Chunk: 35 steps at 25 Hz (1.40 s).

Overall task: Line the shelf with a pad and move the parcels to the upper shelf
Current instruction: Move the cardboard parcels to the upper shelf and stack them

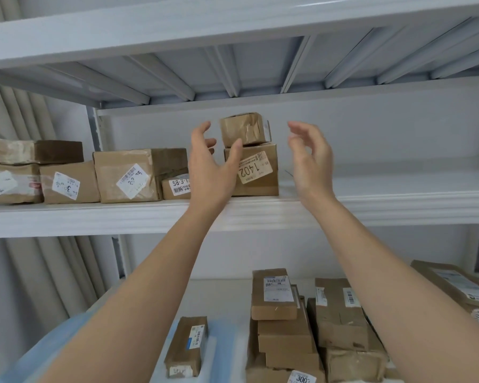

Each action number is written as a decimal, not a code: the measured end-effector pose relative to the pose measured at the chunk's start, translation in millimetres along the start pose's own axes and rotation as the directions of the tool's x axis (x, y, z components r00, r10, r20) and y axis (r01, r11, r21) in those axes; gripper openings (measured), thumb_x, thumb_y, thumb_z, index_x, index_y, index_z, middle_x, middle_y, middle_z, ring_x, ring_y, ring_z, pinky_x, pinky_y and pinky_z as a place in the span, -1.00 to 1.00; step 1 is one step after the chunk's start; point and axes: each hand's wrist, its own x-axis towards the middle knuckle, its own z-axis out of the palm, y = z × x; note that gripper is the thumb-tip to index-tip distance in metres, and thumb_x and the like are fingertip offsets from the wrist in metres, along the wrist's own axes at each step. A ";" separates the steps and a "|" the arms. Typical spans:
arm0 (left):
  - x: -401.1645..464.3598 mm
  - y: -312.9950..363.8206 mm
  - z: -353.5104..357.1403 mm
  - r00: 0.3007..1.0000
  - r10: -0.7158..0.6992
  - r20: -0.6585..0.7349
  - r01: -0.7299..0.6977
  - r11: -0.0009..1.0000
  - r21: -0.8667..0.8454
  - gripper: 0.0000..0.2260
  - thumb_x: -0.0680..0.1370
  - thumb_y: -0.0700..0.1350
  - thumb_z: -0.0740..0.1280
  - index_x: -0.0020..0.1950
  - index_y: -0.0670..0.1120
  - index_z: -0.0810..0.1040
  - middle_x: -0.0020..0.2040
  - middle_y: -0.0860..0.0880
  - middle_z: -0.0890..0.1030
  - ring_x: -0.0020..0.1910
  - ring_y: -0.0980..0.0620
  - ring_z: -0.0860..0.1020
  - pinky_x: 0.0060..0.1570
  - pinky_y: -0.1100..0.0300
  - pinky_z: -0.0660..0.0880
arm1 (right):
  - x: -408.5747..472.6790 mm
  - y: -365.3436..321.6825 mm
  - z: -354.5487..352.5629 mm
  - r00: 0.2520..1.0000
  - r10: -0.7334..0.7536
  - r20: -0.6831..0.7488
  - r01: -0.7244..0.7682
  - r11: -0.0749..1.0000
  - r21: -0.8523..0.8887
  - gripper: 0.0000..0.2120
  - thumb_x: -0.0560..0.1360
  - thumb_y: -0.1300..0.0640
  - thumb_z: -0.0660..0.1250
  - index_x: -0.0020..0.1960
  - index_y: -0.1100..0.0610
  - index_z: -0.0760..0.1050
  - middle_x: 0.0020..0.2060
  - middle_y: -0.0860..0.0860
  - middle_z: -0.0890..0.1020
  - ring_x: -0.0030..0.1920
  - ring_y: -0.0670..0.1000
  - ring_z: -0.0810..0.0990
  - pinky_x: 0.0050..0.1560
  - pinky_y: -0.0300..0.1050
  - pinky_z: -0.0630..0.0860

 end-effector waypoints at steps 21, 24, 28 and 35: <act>-139.3 -122.5 -10.0 0.964 -0.203 0.173 0.177 0.972 0.156 -0.80 0.46 -0.37 0.20 -0.29 -0.17 0.52 -0.32 -0.04 0.53 -0.41 0.09 0.47 -0.43 0.27 0.39 | -164.7 129.4 -42.6 0.976 0.165 0.145 -0.126 0.961 -0.247 -0.72 0.42 0.47 0.20 -0.22 0.16 0.56 -0.26 -0.05 0.59 -0.23 -0.19 0.53 -0.23 -0.37 0.45; -142.5 -156.6 -8.6 0.702 -0.566 0.433 0.430 0.821 0.376 -0.82 0.56 -0.30 0.20 -0.08 -0.11 0.58 -0.10 -0.09 0.59 -0.32 0.01 0.59 -0.38 0.28 0.52 | -170.0 169.8 -50.3 0.840 0.503 0.203 -0.331 0.772 -0.543 -0.77 0.50 0.32 0.26 0.11 0.13 0.54 0.08 0.06 0.55 -0.02 -0.17 0.51 0.05 -0.26 0.51; -146.2 -196.9 6.2 0.553 -0.709 0.439 0.571 0.705 0.420 -0.82 0.59 -0.20 0.24 0.16 -0.17 0.54 0.02 -0.14 0.59 -0.17 -0.02 0.60 -0.13 0.17 0.58 | -169.7 200.3 -60.6 0.642 0.750 0.159 -0.414 0.514 -0.751 -0.64 0.55 0.09 0.25 0.31 0.18 0.43 0.24 0.15 0.47 0.28 0.16 0.43 0.29 0.05 0.43; -149.8 -237.4 48.5 0.352 -0.780 0.517 0.649 0.602 0.465 -0.69 0.64 0.05 0.20 0.20 -0.16 0.48 0.04 -0.09 0.52 -0.04 -0.02 0.57 0.04 0.14 0.56 | -169.4 222.7 -60.8 0.459 0.884 0.084 -0.541 0.353 -0.763 -0.57 0.63 -0.08 0.13 0.08 0.32 0.43 0.06 0.14 0.50 -0.02 0.07 0.51 -0.13 -0.13 0.42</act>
